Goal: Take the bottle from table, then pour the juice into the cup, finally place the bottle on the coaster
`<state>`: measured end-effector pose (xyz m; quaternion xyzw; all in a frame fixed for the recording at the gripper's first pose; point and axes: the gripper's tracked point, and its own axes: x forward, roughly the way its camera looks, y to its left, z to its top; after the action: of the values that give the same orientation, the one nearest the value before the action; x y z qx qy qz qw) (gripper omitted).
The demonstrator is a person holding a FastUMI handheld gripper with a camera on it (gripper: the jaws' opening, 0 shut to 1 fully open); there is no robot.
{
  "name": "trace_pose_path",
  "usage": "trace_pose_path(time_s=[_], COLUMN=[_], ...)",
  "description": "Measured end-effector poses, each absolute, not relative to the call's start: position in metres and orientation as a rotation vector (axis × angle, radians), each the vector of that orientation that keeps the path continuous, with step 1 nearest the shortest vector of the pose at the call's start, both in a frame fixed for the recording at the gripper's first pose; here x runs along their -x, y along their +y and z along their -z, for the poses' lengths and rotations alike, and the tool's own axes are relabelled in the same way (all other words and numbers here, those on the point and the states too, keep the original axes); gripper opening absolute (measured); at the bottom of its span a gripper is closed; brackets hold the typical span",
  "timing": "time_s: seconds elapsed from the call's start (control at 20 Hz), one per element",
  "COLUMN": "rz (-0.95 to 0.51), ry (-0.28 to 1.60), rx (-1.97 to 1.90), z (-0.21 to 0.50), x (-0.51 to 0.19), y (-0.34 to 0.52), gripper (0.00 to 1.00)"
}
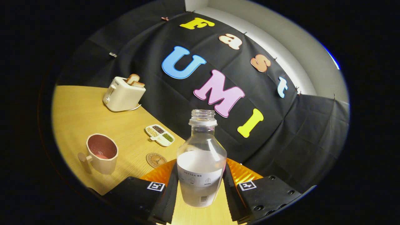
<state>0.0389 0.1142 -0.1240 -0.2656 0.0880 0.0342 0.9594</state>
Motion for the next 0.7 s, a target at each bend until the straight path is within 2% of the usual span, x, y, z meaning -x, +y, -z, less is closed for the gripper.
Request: trace_pose_path(time_s=[0.7], rz=[-0.185], ry=[0.125], rx=[1.097], z=[0.153], x=[-0.029], y=[0.167], gripper=[0.7])
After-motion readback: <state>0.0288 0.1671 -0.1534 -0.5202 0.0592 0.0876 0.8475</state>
